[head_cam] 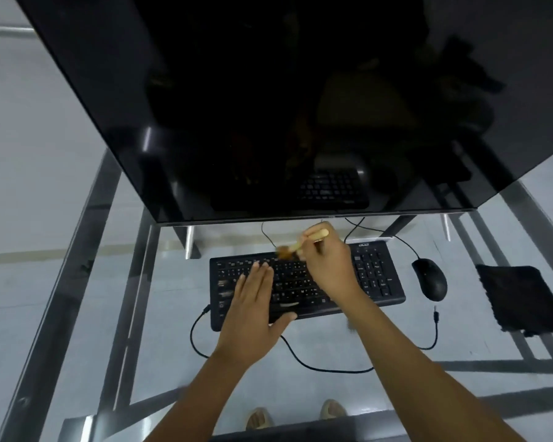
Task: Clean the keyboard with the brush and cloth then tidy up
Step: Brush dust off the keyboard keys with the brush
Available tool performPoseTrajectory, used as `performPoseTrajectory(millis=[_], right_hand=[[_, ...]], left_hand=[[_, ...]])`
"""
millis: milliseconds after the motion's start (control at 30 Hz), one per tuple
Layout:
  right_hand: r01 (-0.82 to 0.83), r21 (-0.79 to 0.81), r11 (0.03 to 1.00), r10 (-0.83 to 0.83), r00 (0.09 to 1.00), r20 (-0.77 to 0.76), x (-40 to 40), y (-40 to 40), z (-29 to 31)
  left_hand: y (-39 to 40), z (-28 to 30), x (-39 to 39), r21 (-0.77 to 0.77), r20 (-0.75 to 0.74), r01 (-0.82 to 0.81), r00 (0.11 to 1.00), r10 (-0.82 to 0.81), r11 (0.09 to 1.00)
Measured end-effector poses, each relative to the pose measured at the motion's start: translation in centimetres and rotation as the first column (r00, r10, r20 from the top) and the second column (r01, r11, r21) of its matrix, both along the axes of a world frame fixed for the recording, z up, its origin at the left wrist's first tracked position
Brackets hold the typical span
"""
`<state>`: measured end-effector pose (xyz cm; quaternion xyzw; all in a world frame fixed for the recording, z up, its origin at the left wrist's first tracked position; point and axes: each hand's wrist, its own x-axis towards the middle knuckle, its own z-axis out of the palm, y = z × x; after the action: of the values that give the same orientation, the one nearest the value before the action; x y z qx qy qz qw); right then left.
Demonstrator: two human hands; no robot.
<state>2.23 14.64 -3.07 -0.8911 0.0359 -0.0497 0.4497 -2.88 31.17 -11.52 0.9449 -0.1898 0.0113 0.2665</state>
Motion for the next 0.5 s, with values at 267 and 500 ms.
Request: performPoseTrajectory(millis=[267, 500], right_hand=[[0.007, 0.069, 0.998, 0.003, 0.991, -0.136, -0.9, -2.5, 0.1], [-0.023, -0.030, 0.999, 0.020, 0.997, -0.069, -1.8, -3.5, -0.3]], left_hand=[[-0.7, -1.8, 0.3, 0.082, -0.062, 0.019, 0.998, -0.014, 0.996], [-1.0, -1.8, 0.2, 0.094, -0.038, -0.012, 0.999, 0.015, 0.995]])
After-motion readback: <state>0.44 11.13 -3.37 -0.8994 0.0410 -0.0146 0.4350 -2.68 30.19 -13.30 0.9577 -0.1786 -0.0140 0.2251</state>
